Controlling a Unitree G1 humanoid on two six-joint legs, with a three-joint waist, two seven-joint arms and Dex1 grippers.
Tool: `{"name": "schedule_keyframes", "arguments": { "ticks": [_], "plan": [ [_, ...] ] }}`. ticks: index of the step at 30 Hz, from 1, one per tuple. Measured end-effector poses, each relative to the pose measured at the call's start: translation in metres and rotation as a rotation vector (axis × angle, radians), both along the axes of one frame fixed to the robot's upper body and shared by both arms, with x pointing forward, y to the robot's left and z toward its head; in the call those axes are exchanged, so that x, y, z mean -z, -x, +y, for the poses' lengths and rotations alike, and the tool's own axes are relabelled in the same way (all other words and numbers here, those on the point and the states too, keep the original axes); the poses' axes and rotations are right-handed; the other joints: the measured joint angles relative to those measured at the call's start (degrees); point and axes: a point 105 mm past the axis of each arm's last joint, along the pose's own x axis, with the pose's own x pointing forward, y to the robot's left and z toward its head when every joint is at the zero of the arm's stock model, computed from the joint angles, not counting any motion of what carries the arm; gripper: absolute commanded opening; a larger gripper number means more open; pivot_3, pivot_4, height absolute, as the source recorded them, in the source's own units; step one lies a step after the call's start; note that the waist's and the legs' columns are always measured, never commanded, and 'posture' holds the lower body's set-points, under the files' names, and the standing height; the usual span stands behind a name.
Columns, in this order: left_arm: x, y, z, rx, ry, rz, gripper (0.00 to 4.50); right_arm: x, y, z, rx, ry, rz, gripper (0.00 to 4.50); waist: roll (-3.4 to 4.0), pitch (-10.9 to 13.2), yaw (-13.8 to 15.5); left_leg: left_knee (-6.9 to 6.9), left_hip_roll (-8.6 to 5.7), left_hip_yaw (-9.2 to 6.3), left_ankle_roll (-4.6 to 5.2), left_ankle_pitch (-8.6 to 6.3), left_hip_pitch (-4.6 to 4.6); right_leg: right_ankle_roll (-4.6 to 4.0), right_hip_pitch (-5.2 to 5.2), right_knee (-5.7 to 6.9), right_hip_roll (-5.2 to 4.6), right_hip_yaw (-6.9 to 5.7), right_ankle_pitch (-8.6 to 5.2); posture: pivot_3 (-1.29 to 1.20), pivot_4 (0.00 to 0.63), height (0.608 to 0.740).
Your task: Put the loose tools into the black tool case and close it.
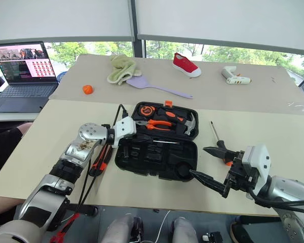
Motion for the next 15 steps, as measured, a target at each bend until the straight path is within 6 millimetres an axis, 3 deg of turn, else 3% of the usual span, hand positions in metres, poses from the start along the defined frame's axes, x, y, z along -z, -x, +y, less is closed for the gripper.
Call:
{"name": "schedule_keyframes", "arguments": {
  "ticks": [11, 15],
  "plan": [
    [0.009, -0.006, -0.008, -0.031, -0.017, 0.031, 0.10, 0.012, 0.000, -0.010, 0.083, -0.012, 0.036, 4.50, 0.21, -0.4, 0.3, 0.15, -0.02, -0.06, 0.50, -0.31, 0.00, 0.16, 0.09, -0.01, -0.06, 0.03, 0.13, 0.00, 0.150, 0.740],
    [0.005, -0.001, 0.006, -0.057, 0.162, 0.108, 1.21, 0.017, 0.008, -0.031, 0.207, -0.053, 0.054, 4.50, 0.22, -0.4, 0.0, 0.13, 0.01, -0.07, 0.45, -0.28, -0.11, 0.15, -0.05, 0.01, -0.06, 0.05, 0.14, 0.00, 0.150, 0.740]
  ]
}}
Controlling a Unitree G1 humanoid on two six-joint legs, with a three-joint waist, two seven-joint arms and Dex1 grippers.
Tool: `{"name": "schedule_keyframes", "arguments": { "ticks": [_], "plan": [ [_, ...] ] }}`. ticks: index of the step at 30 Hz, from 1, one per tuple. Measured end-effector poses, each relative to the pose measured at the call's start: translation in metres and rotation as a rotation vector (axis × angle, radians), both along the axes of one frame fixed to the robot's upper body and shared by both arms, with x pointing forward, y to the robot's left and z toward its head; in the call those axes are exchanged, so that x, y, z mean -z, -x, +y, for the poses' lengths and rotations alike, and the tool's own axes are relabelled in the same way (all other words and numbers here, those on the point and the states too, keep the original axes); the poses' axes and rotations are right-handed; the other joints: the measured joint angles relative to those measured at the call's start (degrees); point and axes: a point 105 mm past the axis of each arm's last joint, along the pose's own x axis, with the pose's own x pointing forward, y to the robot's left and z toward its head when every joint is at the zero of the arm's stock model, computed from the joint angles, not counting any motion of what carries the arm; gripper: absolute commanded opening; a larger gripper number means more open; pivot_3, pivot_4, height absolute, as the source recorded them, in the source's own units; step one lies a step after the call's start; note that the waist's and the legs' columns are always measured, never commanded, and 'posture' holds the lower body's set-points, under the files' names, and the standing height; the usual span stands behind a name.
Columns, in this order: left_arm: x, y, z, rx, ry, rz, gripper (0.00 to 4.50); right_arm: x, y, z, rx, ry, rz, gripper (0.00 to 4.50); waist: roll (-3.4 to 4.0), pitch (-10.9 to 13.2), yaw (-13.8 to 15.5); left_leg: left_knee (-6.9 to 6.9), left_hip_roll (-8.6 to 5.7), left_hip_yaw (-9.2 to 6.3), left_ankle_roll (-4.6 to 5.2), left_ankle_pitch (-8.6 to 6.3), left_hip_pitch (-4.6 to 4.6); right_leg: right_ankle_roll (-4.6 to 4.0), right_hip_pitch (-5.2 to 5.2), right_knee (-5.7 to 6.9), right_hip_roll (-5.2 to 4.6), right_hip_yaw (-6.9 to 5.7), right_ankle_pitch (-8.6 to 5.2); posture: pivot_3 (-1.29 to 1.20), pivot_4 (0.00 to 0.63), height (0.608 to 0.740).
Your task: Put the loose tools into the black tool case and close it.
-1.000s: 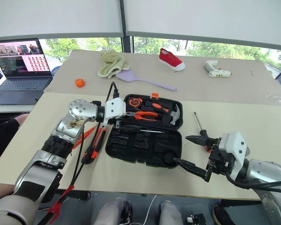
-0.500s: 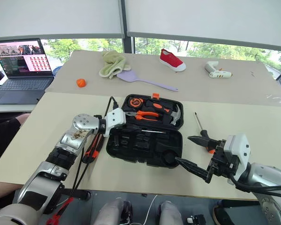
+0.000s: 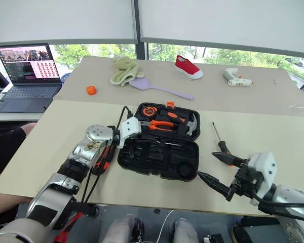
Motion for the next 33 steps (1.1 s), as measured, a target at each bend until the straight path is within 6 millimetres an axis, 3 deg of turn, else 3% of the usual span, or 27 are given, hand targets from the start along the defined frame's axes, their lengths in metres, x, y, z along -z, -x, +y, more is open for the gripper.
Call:
{"name": "schedule_keyframes", "arguments": {
  "ticks": [3, 6, 9, 13, 15, 19, 21, 25, 28, 33],
  "plan": [
    [-0.021, 0.015, 0.020, 0.053, 0.180, -0.002, 2.35, 0.004, 0.012, -0.019, 0.107, -0.033, 0.001, 4.50, -0.01, 0.0, -0.5, 0.00, 0.04, 0.01, -0.46, 0.28, -0.06, -0.02, -0.07, 0.02, 0.05, 0.00, 0.01, 0.00, 0.150, 0.740],
    [-0.050, 0.026, 0.050, 0.078, 0.237, -0.085, 3.36, 0.009, 0.027, -0.035, 0.184, -0.019, -0.007, 4.50, 0.05, 0.0, -0.8, -0.05, 0.05, 0.00, -0.40, 0.23, 0.05, -0.02, 0.03, -0.01, 0.06, 0.00, 0.01, 0.00, 0.150, 0.740],
    [-0.050, 0.050, 0.087, 0.075, 0.228, -0.091, 4.47, 0.026, 0.049, -0.060, 0.334, 0.013, 0.008, 4.50, 0.21, -0.1, -1.3, -0.10, 0.07, -0.01, -0.16, -0.02, 0.12, -0.02, 0.05, -0.05, 0.04, 0.06, -0.01, 0.00, 0.150, 0.740],
    [-0.019, 0.079, 0.128, -0.005, 0.197, 0.030, 4.47, 0.053, 0.082, -0.089, 0.542, 0.059, 0.059, 4.50, 0.37, -0.1, -1.5, -0.12, 0.19, -0.02, -0.66, -0.37, 0.16, -0.07, -0.20, -0.08, 0.04, 0.09, -0.11, 0.00, 0.150, 0.740],
    [-0.018, 0.084, 0.135, -0.020, 0.211, 0.041, 4.47, 0.054, 0.085, -0.091, 0.555, 0.077, 0.055, 4.50, 0.38, -0.1, -1.5, -0.12, 0.21, -0.05, -0.70, -0.39, 0.16, 0.03, -0.29, -0.13, -0.08, 0.09, -0.35, 0.00, 0.150, 0.740],
    [-0.013, 0.096, 0.145, -0.036, 0.215, 0.062, 4.47, 0.040, 0.074, -0.082, 0.510, 0.098, -0.007, 4.50, 0.58, -0.1, -1.5, -0.14, 0.20, -0.05, -0.73, -0.40, 0.26, -0.16, -0.27, -0.09, -0.55, 0.11, -0.45, 0.00, 0.150, 0.740],
    [-0.012, 0.101, 0.145, -0.030, 0.235, 0.075, 4.47, 0.033, 0.055, -0.078, 0.484, 0.124, 0.005, 4.50, 0.59, -0.1, -1.6, -0.14, 0.18, -0.02, -0.73, -0.39, 0.26, -0.51, -0.28, -0.06, -0.59, 0.11, -0.23, 0.00, 0.150, 0.740],
    [-0.024, 0.113, 0.115, 0.093, 0.302, 0.044, 4.47, 0.002, -0.010, -0.074, 0.432, 0.270, 0.083, 4.50, 0.60, -0.1, -2.5, -0.10, 0.07, 0.06, -0.70, -0.36, 0.28, -0.52, -0.25, -0.06, -0.68, 0.19, -0.10, 0.00, 0.150, 0.740],
    [-0.030, 0.118, 0.099, 0.148, 0.348, 0.023, 4.47, -0.001, -0.034, -0.063, 0.366, 0.403, 0.204, 4.50, 0.60, -0.1, -1.6, -0.18, 0.09, -0.04, -0.51, -0.19, 0.25, -0.39, -0.05, 0.00, -0.27, 0.04, -0.07, 0.00, 0.150, 0.740],
    [-0.038, 0.121, 0.073, 0.214, 0.410, -0.005, 4.47, 0.005, -0.069, -0.053, 0.377, 0.417, 0.357, 4.50, 0.59, -0.1, -1.2, -0.15, 0.15, -0.08, -0.28, -0.03, 0.00, -0.42, -0.13, -0.06, 0.14, 0.04, -0.09, 0.00, 0.150, 0.740]
  ]
}}
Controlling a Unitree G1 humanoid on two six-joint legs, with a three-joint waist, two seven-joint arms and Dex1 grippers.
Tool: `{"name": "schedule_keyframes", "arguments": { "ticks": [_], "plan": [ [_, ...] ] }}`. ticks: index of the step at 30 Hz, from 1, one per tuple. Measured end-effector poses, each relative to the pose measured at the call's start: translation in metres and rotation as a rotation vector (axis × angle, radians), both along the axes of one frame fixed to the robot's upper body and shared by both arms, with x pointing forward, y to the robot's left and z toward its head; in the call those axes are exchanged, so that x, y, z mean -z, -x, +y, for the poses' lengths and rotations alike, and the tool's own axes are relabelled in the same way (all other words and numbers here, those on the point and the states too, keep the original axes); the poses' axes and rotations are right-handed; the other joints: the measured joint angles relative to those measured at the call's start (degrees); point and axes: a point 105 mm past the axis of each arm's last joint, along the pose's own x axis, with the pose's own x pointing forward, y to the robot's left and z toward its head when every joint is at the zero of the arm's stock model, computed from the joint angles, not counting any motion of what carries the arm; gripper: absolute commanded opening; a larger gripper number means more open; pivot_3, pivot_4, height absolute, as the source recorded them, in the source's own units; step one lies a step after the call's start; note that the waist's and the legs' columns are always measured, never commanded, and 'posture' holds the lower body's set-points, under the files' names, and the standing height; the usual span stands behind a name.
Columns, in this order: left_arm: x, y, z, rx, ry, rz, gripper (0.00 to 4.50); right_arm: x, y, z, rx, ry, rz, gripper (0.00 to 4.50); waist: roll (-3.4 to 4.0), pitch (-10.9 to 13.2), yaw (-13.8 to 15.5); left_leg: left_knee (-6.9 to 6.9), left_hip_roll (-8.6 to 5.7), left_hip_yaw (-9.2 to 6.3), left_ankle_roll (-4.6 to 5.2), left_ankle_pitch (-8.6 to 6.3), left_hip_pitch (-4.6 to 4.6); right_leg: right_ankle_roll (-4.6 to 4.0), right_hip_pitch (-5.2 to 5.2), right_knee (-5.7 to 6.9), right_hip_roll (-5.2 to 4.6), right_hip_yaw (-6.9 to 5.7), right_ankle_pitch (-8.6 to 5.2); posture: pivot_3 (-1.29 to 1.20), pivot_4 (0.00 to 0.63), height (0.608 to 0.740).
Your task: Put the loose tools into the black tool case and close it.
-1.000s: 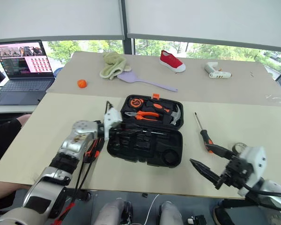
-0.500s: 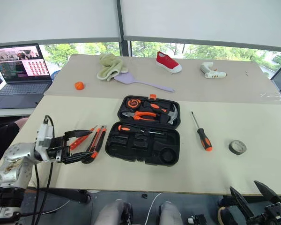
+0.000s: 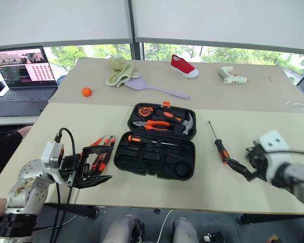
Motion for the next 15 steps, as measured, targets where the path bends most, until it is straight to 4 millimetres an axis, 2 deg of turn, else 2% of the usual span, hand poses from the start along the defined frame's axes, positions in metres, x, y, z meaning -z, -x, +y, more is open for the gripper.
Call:
{"name": "schedule_keyframes", "arguments": {
  "ticks": [5, 9, 15],
  "plan": [
    [0.005, 0.006, -0.006, -0.001, 0.007, 0.018, 4.47, 0.019, -0.024, -0.002, 0.046, 0.050, 0.091, 4.50, -0.01, 0.0, -0.3, 0.03, -0.01, 0.07, 0.00, 0.00, -0.04, 0.06, -0.03, -0.01, 0.01, 0.01, 0.00, 0.00, 0.150, 0.740],
    [0.007, 0.009, -0.001, -0.030, -0.007, 0.028, 4.50, 0.035, -0.036, 0.002, 0.058, 0.046, 0.143, 3.48, -0.01, 0.0, -0.3, 0.05, 0.00, 0.07, -0.28, 0.17, -0.04, 0.09, -0.03, 0.00, 0.03, -0.01, 0.01, 0.00, 0.150, 0.740],
    [0.003, 0.008, 0.010, -0.074, -0.027, -0.018, 4.50, 0.035, -0.047, 0.008, 0.049, 0.044, 0.147, 1.39, -0.01, 0.0, -0.3, 0.05, 0.01, 0.08, -0.30, 0.18, -0.04, 0.11, -0.03, -0.01, 0.02, -0.02, 0.01, 0.00, 0.150, 0.740]
  ]
}}
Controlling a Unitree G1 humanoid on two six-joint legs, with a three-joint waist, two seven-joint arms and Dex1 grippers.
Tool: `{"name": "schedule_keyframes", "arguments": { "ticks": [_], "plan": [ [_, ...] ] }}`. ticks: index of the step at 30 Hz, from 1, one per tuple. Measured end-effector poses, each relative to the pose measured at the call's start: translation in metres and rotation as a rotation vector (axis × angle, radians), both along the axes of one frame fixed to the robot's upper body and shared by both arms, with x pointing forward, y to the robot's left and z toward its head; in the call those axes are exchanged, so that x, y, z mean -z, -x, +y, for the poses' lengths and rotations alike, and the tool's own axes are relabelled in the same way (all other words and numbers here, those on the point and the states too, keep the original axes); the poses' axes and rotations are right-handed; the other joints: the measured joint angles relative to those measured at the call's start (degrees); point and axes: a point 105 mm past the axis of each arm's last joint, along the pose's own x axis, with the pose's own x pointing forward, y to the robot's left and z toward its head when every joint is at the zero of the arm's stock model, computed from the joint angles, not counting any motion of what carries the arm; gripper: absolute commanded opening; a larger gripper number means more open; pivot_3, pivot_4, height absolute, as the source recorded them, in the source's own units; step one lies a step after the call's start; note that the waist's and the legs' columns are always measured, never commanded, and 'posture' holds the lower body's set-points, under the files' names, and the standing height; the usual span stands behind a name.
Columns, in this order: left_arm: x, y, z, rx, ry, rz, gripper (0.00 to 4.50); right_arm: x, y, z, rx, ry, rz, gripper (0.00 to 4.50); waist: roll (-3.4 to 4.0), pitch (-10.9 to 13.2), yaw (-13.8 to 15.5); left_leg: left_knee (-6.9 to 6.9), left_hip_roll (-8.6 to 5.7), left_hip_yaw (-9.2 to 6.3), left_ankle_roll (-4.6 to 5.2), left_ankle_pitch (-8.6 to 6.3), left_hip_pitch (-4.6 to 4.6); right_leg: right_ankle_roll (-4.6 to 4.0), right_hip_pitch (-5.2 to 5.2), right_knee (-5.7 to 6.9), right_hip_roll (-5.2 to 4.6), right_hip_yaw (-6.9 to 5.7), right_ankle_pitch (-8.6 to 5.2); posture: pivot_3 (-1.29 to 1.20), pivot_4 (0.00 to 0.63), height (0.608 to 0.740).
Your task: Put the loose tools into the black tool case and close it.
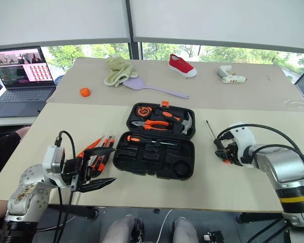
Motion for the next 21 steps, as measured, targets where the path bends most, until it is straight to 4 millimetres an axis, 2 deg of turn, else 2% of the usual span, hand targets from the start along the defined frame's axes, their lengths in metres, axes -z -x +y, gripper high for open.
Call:
{"name": "schedule_keyframes", "arguments": {
  "ticks": [1, 6, 9, 10, 13, 15, 18, 21],
  "plan": [
    [0.001, 0.000, 0.002, -0.002, -0.002, -0.001, 4.50, 0.000, 0.000, -0.001, 0.003, 0.006, -0.002, 1.03, 0.00, 0.0, 0.0, 0.00, 0.00, 0.00, 0.00, 0.00, 0.00, 0.00, 0.00, 0.00, 0.00, 0.00, 0.00, 0.00, 0.150, 0.740],
    [0.005, -0.004, 0.014, -0.053, 0.004, 0.007, 4.50, -0.009, -0.004, -0.020, 0.075, 0.040, -0.050, 1.01, 0.00, 0.0, 0.1, 0.00, -0.01, 0.04, -0.03, 0.02, -0.08, 0.02, -0.09, 0.00, -0.02, 0.01, 0.00, 0.00, 0.150, 0.740],
    [0.003, -0.007, 0.019, -0.089, 0.015, -0.008, 4.50, -0.032, -0.012, -0.025, 0.053, 0.044, -0.170, 1.01, 0.00, 0.0, -0.1, -0.02, 0.00, 0.06, -0.07, 0.04, -0.10, 0.02, -0.15, 0.03, 0.01, 0.03, 0.01, 0.00, 0.150, 0.740],
    [0.002, -0.008, 0.022, -0.107, 0.017, -0.013, 4.50, -0.045, -0.017, -0.016, -0.021, 0.032, -0.245, 1.01, 0.01, 0.0, -0.3, -0.03, 0.03, 0.09, -0.08, 0.05, -0.09, 0.02, -0.17, 0.03, 0.04, 0.05, 0.01, 0.00, 0.150, 0.740],
    [0.004, -0.007, 0.032, -0.159, 0.014, -0.009, 4.50, -0.084, -0.023, 0.028, -0.319, 0.002, -0.412, 1.01, 0.05, 0.0, -1.5, -0.12, 0.10, 0.14, -0.10, 0.06, -0.02, 0.02, -0.21, 0.05, 0.13, 0.11, 0.00, 0.00, 0.150, 0.740],
    [0.015, -0.004, 0.049, -0.221, -0.016, 0.029, 4.50, -0.102, -0.009, 0.093, -0.706, -0.029, -0.398, 1.01, 0.07, 0.1, -2.6, -0.38, 0.15, 0.15, -0.07, 0.04, 0.08, -0.04, -0.30, 0.08, 0.16, 0.17, 0.01, 0.00, 0.150, 0.740],
    [0.021, -0.003, 0.062, -0.269, -0.051, 0.042, 4.50, -0.095, 0.005, 0.143, -0.964, -0.041, -0.321, 1.01, -0.07, 0.1, -2.6, -0.46, 0.16, 0.08, -0.18, 0.12, 0.06, -0.16, -0.41, 0.15, 0.16, 0.05, 0.04, 0.00, 0.150, 0.740],
    [0.029, 0.000, 0.072, -0.314, -0.077, 0.071, 4.50, -0.069, 0.011, 0.168, -1.083, 0.010, -0.167, 1.01, -0.10, 0.1, -1.6, -0.43, 0.04, 0.14, -0.39, 0.27, -0.15, -0.16, -0.78, 0.20, -0.01, 0.05, 0.04, 0.00, 0.150, 0.740]
  ]
}}
